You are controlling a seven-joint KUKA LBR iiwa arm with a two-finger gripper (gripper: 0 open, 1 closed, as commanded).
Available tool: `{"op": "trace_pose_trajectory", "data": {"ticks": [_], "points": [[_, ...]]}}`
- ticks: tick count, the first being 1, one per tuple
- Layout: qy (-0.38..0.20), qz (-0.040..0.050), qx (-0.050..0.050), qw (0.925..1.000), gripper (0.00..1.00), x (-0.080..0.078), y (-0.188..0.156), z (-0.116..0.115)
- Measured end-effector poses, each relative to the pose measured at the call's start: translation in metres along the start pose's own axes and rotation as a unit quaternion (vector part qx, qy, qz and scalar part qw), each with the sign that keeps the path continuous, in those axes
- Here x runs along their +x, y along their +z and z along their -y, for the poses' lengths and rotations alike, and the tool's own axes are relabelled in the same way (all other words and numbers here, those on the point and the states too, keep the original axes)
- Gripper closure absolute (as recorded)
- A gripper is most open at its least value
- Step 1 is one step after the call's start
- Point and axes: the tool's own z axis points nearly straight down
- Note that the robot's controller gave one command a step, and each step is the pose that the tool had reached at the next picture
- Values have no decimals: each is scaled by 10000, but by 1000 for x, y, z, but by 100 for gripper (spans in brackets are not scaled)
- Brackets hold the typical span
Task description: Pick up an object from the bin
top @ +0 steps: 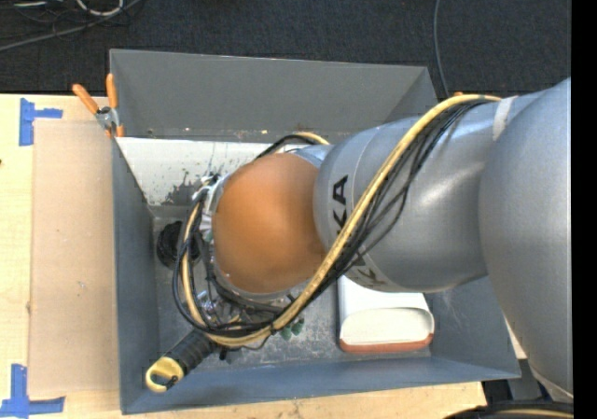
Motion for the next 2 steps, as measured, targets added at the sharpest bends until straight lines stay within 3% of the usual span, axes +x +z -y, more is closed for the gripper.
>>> {"op": "trace_pose_trajectory", "data": {"ticks": [1,2], "points": [[1,-13,-2,10000,100,0,15,0],[33,-8,-2,10000,100,0,-29,0]]}}
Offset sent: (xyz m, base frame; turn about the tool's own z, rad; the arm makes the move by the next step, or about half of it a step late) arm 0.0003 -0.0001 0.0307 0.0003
